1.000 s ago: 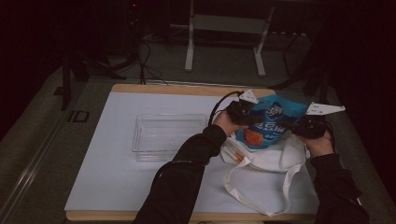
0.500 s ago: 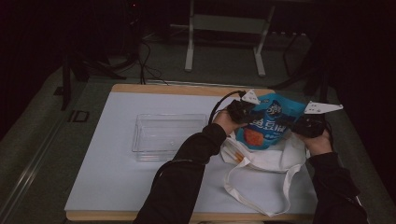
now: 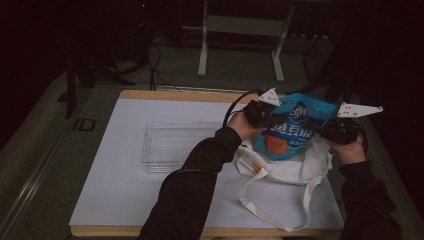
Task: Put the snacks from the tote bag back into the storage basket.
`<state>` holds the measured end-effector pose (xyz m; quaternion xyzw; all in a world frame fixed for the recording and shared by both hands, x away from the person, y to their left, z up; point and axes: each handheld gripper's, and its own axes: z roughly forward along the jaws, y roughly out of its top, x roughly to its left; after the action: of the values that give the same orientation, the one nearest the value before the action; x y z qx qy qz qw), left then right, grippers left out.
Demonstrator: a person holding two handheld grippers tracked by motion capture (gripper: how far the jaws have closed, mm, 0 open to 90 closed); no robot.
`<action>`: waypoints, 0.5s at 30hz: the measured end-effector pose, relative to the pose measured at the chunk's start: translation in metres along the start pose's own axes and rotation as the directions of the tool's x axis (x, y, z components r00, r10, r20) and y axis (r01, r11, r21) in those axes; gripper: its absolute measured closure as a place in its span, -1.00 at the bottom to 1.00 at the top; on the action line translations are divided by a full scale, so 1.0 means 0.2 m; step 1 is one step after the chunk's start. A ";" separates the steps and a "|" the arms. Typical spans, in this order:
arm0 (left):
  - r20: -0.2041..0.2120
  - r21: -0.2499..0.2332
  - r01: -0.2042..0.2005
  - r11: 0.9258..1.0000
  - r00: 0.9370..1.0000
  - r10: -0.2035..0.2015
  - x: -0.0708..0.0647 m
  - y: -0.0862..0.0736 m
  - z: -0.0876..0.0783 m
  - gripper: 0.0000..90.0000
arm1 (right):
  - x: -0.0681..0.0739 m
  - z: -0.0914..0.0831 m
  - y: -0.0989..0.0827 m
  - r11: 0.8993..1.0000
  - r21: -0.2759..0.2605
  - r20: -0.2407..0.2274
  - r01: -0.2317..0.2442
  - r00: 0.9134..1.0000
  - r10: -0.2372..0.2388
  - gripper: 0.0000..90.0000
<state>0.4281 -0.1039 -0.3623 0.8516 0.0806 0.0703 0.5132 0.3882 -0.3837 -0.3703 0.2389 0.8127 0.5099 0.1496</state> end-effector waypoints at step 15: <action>0.052 -0.013 -0.057 0.998 0.997 0.057 -0.05 0.11 -0.20 1.00 | 0.10 -0.07 0.17 0.997 -0.039 -0.057 0.065 0.996 -0.068 0.97</action>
<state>0.4113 -0.0816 -0.3242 0.8520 0.0424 0.0630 0.5179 0.3721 -0.3711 -0.3337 0.1940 0.8148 0.5262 0.1471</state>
